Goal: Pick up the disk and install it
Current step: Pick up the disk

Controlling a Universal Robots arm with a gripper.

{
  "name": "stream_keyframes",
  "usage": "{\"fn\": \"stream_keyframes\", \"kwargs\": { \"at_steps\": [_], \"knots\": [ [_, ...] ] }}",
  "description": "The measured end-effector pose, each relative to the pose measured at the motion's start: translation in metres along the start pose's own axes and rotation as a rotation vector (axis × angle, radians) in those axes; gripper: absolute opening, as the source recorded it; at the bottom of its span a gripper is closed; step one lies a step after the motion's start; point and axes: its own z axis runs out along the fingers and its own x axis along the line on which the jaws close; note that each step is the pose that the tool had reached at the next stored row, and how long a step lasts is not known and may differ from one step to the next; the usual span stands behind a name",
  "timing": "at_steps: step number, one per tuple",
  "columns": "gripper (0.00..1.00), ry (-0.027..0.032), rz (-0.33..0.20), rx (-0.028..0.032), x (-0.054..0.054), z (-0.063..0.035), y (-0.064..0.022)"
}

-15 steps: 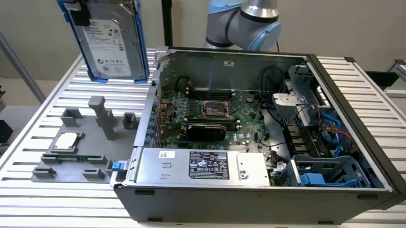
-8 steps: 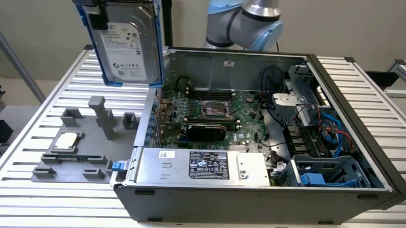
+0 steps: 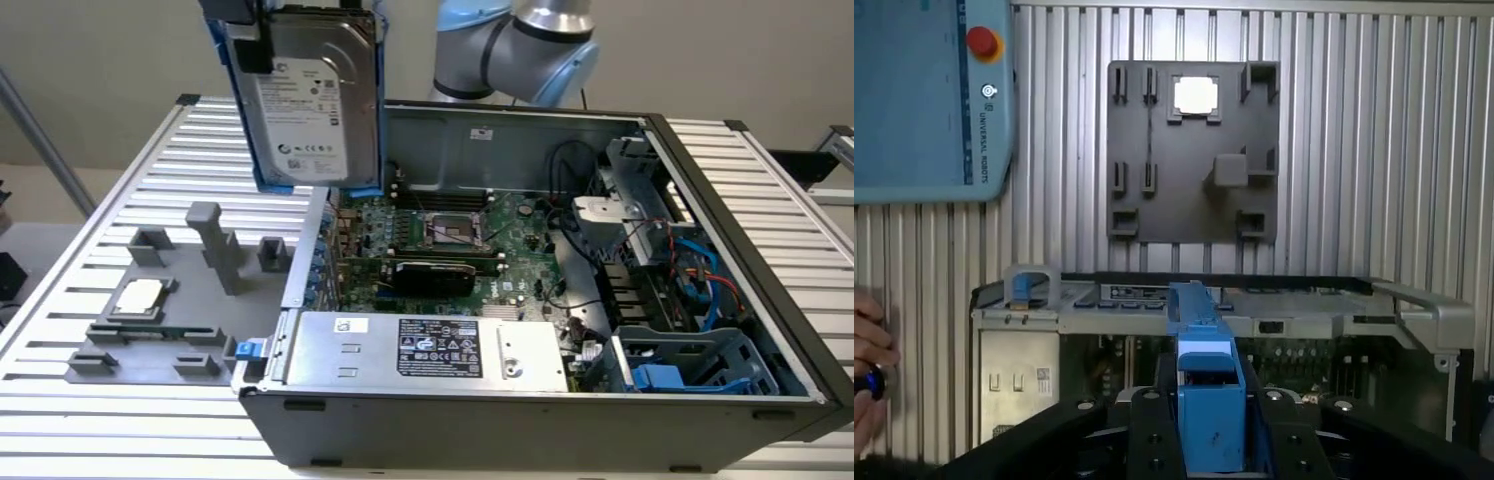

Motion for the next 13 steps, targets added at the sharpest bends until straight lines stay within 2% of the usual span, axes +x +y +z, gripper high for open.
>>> {"fn": "stream_keyframes", "kwargs": {
  "at_steps": [13],
  "knots": [
    [0.0,-0.0006,0.0,0.0,0.021,-0.0015,-0.059]
  ]
}}
